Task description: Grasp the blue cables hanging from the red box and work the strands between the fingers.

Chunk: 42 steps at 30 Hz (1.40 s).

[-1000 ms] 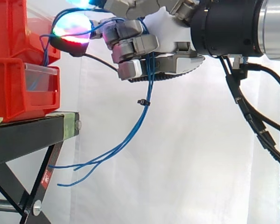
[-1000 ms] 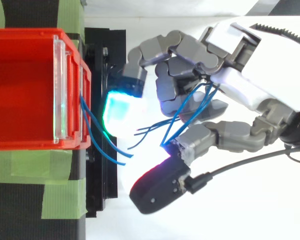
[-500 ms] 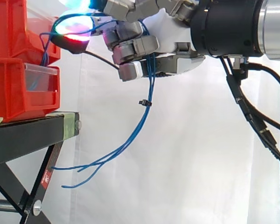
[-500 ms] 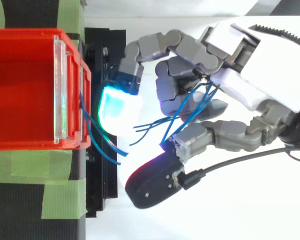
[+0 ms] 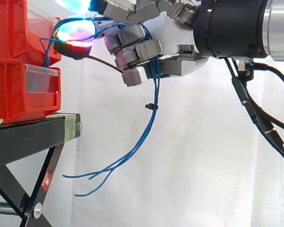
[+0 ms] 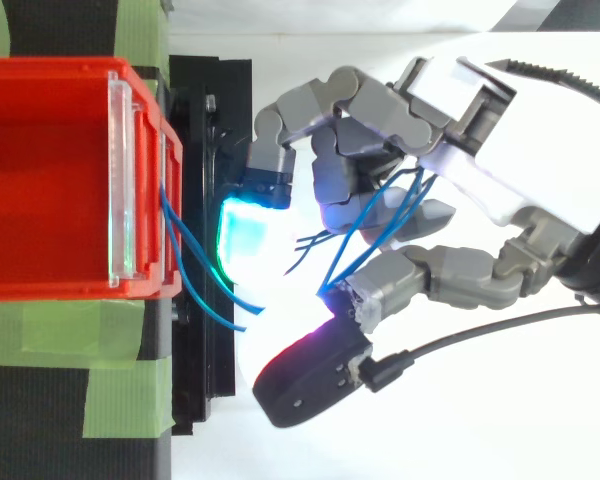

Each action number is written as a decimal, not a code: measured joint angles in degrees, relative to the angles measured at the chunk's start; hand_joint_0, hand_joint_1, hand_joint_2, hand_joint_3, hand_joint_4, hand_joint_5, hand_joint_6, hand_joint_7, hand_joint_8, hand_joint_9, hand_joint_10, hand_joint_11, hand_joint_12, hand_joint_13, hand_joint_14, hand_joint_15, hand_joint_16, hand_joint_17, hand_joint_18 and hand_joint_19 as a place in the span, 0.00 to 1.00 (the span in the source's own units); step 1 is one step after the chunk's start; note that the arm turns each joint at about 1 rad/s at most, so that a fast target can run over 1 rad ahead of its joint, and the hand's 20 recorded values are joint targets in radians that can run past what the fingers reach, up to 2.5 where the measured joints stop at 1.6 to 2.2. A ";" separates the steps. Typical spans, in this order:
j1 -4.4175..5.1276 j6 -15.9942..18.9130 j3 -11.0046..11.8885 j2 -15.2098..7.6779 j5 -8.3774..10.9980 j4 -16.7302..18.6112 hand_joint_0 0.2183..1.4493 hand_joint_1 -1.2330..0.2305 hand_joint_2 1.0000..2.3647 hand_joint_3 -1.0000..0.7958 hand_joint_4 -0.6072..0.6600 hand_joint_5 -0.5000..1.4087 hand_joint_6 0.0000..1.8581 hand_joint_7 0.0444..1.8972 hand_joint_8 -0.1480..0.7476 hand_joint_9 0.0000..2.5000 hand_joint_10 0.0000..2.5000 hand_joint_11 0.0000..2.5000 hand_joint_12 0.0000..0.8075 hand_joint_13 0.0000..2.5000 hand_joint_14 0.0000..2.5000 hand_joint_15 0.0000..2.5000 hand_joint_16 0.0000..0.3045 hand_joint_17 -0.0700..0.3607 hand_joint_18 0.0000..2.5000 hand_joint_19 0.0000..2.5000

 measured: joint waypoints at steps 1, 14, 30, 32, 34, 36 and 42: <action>0.06 -0.31 0.00 0.00 0.00 0.00 0.47 0.33 0.00 0.00 0.63 0.14 0.59 0.51 0.59 0.27 1.00 0.99 0.52 0.40 1.00 0.53 0.15 0.40 0.55 0.51; 1.29 -4.57 0.00 0.00 0.06 -0.32 0.30 0.34 0.00 0.00 0.71 0.13 0.68 0.47 0.59 0.27 1.00 0.99 0.52 0.40 1.00 0.53 0.15 0.40 0.55 0.51; 2.88 -12.99 0.00 0.02 1.97 1.45 0.51 0.29 0.00 0.00 0.65 0.10 0.62 0.52 0.59 0.27 1.00 0.99 0.52 0.40 1.00 0.53 0.15 0.40 0.55 0.51; 2.89 -13.08 0.00 0.03 2.10 1.52 0.47 0.29 0.00 0.00 0.65 0.10 0.63 0.51 0.59 0.27 1.00 0.99 0.52 0.40 1.00 0.53 0.15 0.40 0.55 0.51; 2.89 -13.11 0.00 0.01 2.16 1.54 0.44 0.29 0.00 0.00 0.66 0.10 0.64 0.50 0.59 0.27 1.00 0.99 0.52 0.40 1.00 0.53 0.15 0.40 0.55 0.51; 2.90 -13.15 0.00 0.01 2.19 1.56 0.41 0.30 0.00 0.00 0.67 0.11 0.65 0.51 0.59 0.27 1.00 0.99 0.52 0.40 1.00 0.53 0.15 0.40 0.55 0.51; 2.95 -13.22 0.00 -0.01 2.22 1.57 0.38 0.27 0.00 0.00 0.67 0.11 0.66 0.50 0.59 0.27 1.00 0.99 0.52 0.40 1.00 0.53 0.15 0.40 0.55 0.51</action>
